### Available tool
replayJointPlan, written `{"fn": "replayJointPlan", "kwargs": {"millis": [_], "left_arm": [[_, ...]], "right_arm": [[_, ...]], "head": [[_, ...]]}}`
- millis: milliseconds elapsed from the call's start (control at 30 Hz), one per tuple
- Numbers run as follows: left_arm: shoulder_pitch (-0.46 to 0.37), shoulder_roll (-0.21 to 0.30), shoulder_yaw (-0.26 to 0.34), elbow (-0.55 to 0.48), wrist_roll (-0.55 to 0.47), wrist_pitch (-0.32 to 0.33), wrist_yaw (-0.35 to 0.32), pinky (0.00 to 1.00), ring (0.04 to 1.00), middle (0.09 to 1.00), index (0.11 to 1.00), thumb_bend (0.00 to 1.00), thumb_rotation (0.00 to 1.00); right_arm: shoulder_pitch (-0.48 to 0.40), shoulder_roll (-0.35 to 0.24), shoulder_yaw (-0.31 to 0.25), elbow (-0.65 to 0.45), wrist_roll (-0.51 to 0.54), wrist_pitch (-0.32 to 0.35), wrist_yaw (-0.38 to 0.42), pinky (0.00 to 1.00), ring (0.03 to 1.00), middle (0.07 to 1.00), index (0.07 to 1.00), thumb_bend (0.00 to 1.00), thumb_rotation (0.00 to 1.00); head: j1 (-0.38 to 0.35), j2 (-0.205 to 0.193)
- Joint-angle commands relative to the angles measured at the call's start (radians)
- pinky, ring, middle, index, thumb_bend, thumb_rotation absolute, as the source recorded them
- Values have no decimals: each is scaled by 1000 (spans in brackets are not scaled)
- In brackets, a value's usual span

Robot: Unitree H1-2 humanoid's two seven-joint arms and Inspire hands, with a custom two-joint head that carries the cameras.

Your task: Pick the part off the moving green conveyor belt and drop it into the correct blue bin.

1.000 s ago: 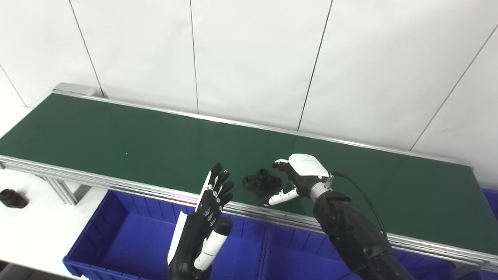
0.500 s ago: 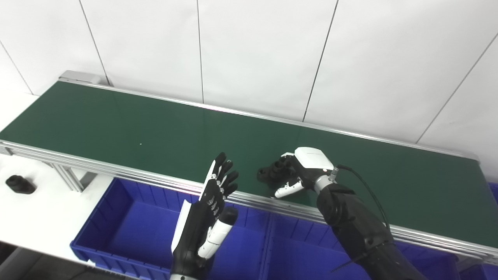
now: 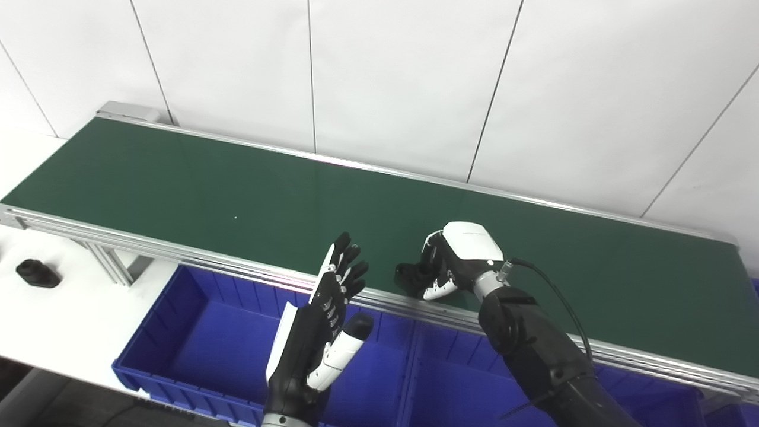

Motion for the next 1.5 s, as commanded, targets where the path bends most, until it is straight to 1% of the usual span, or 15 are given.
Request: {"fn": "replayJointPlan", "kwargs": {"millis": [0,100,167,300,500,600,733,867,900,967,1133,1200,1300,1433,1467], "left_arm": [[23,-165,-181,-44,-7,-1,16,906,916,973,1000,733,827],[23,-166,-182,-44,-7,4,17,893,909,971,1000,734,828],[24,-167,-182,-43,-11,3,17,887,906,970,1000,738,823],[23,-164,-182,-43,-13,5,16,876,900,972,1000,730,824],[15,-161,-178,-38,-12,13,13,870,902,977,1000,732,840],[6,-162,-169,-33,-11,22,14,866,902,980,1000,741,838],[-9,-155,-147,-26,-25,32,12,862,910,995,1000,742,839],[-21,-144,-122,-22,-42,36,10,862,907,993,1000,752,836],[-24,-141,-116,-21,-48,37,9,861,907,995,1000,757,834],[-28,-134,-107,-21,-55,40,7,862,907,996,1000,763,833],[-33,-107,-90,-23,-63,48,-2,869,914,1000,1000,771,845],[-34,-94,-80,-20,-69,48,-6,868,917,1000,1000,774,848],[-34,-78,-65,-24,-78,57,-11,869,919,996,1000,784,849],[-35,-53,-47,-36,-89,67,-19,870,915,997,1000,779,858],[-36,-43,-39,-40,-88,70,-22,869,915,998,1000,778,861]], "right_arm": [[-29,25,-2,-28,-24,38,-52,226,291,387,492,505,135],[-25,30,-5,-30,-32,61,-66,204,269,370,493,504,135],[-24,33,-8,-26,-34,67,-76,210,280,383,494,504,135],[-21,34,-15,-23,-32,70,-86,198,266,368,492,502,138],[-16,34,-37,-19,-8,51,-92,201,269,366,489,501,135],[-14,33,-50,-15,-1,27,-118,227,297,395,491,502,133],[-9,22,-70,-45,11,8,-122,224,295,398,492,503,133],[3,-8,-85,-144,22,31,-59,219,285,380,492,503,129],[6,-16,-88,-166,25,30,-48,234,302,427,491,513,66],[13,-30,-94,-207,29,34,-24,258,328,469,489,522,10],[46,-79,-121,-342,40,38,38,287,361,428,534,515,0],[56,-95,-138,-390,47,61,76,273,342,464,501,521,0],[72,-113,-156,-461,38,108,123,326,412,437,538,514,0],[106,-133,-159,-551,24,143,172,322,408,434,540,514,0],[123,-145,-155,-593,18,152,196,322,408,434,540,514,0]], "head": [[-3,0],[-5,1],[-6,2],[-9,2],[-19,2],[-26,-1],[-42,-3],[-61,-3],[-71,-5],[-83,-6],[-104,-8],[-121,-7],[-144,-3],[-179,5],[-209,14]]}}
